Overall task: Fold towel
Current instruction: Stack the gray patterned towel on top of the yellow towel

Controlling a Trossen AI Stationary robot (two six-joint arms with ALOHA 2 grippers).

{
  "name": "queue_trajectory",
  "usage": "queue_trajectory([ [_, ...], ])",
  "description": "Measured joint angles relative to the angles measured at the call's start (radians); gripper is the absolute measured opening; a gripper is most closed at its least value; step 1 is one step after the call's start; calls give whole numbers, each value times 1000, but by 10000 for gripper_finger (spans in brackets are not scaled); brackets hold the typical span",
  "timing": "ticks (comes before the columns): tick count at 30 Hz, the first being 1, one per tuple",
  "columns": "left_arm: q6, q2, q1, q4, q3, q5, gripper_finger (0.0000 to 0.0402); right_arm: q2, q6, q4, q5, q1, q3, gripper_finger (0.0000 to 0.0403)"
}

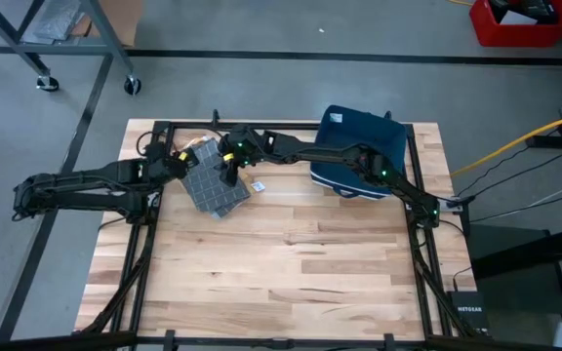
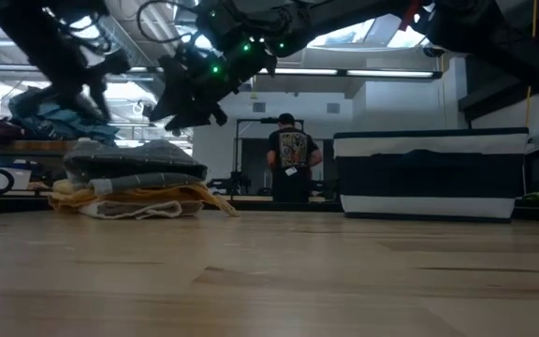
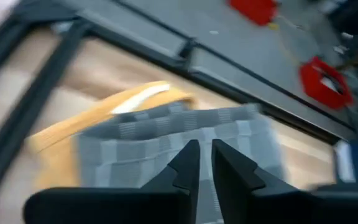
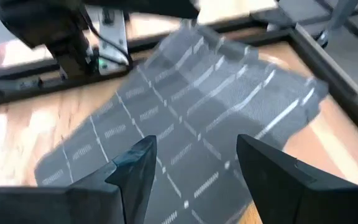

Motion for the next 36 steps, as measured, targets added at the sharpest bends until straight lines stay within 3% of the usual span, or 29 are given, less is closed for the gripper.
queue_trajectory([
  [6, 285, 16, -14, 181, 0, 28, 7, 30, 0, 20, -8, 0, -26, 229],
  [14, 320, 110, -11, 167, 0, 30, 2, 46, 6, 59, 0, 0, -29, 223],
  [29, 345, 303, -4, 172, 0, 21, 5, 47, 8, 68, -26, 9, -29, 33],
  [32, 338, 359, 21, 175, 0, 20, 5, 61, 7, 86, -18, 9, -27, 8],
  [36, 337, 433, 73, 210, 0, 13, 5, 101, 8, 79, -18, 9, -27, 12],
])
